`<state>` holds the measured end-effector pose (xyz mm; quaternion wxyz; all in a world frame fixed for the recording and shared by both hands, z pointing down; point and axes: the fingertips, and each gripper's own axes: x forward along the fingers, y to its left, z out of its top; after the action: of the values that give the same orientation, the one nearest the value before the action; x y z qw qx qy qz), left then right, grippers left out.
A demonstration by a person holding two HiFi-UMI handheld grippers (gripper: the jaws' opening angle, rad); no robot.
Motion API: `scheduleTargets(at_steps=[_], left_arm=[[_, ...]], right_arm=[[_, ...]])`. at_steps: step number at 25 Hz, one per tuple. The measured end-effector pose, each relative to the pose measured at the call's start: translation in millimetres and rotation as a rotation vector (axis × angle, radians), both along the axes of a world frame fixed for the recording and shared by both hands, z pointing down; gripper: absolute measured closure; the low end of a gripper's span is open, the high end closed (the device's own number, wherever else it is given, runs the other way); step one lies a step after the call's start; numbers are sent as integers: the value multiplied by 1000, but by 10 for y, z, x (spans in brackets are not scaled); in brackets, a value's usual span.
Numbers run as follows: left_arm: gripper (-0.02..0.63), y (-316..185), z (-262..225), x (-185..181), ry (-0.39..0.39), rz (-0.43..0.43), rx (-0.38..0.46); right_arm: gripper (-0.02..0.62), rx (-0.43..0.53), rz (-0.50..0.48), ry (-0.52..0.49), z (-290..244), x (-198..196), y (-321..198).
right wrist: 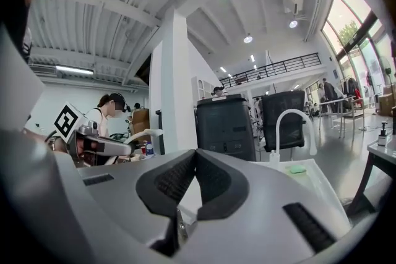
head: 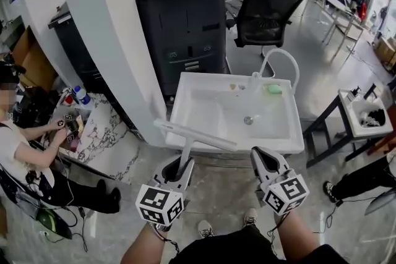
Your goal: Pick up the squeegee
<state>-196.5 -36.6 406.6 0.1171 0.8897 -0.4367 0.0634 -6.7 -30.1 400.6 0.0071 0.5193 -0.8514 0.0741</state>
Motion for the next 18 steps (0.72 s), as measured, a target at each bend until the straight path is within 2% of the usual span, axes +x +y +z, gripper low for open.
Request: scheduleTargets(at_steps=[6, 14, 18], left_arm=[[520, 313, 5, 359, 1, 2, 0], [520, 818, -94, 1031, -10, -31, 13], [520, 1081, -158, 1237, -21, -55, 14]], right_arm=[[578, 26, 9, 14, -99, 340, 410], [578, 42, -43, -3, -199, 875, 893], [578, 46, -72, -8, -255, 1064, 1109]])
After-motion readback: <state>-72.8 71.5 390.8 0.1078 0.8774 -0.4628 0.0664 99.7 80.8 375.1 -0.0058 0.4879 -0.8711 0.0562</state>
